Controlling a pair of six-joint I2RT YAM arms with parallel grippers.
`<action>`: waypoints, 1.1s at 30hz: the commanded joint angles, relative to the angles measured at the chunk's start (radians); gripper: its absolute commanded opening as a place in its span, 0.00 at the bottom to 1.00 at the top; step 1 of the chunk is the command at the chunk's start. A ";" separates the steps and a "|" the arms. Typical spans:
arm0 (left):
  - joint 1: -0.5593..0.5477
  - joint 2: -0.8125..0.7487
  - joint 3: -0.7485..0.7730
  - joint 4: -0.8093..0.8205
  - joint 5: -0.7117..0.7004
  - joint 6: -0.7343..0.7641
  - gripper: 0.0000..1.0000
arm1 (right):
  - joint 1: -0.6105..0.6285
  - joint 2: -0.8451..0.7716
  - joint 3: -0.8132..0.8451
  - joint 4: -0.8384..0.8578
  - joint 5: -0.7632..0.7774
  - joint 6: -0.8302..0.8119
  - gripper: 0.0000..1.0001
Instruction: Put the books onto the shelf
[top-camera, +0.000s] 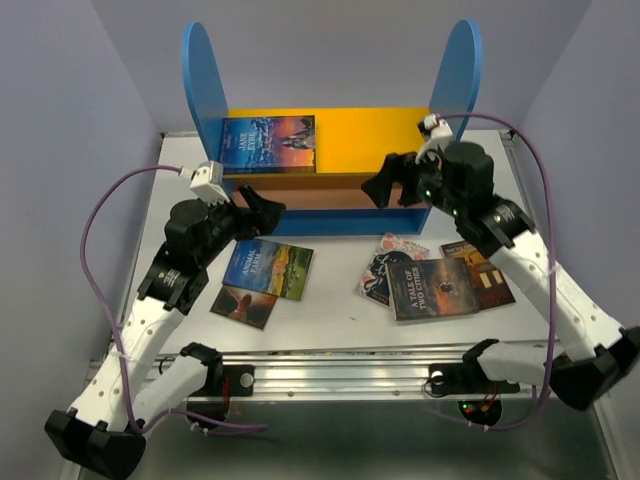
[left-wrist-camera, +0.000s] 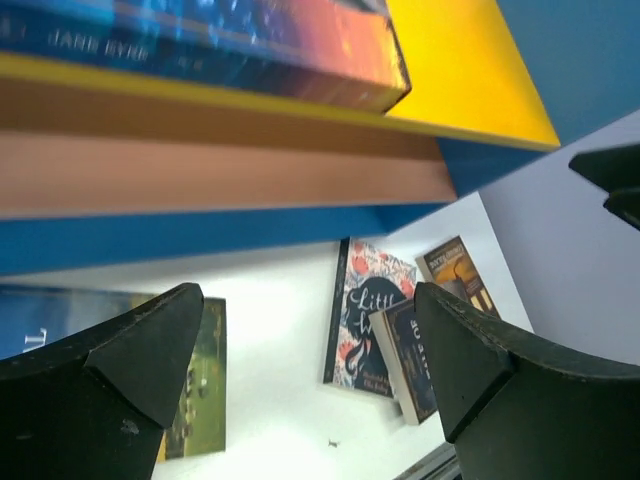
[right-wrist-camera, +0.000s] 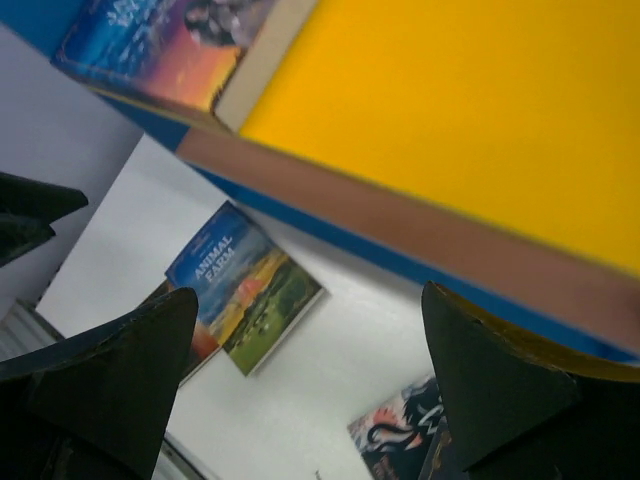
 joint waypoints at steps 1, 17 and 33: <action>-0.003 -0.067 -0.074 -0.080 0.031 -0.026 0.99 | 0.005 -0.194 -0.256 0.030 0.020 0.152 1.00; -0.006 -0.153 -0.510 0.010 -0.054 -0.346 0.99 | 0.100 -0.047 -0.662 0.384 -0.247 0.288 1.00; 0.015 0.088 -0.449 0.075 -0.268 -0.351 0.99 | 0.228 0.399 -0.599 0.803 0.020 0.636 1.00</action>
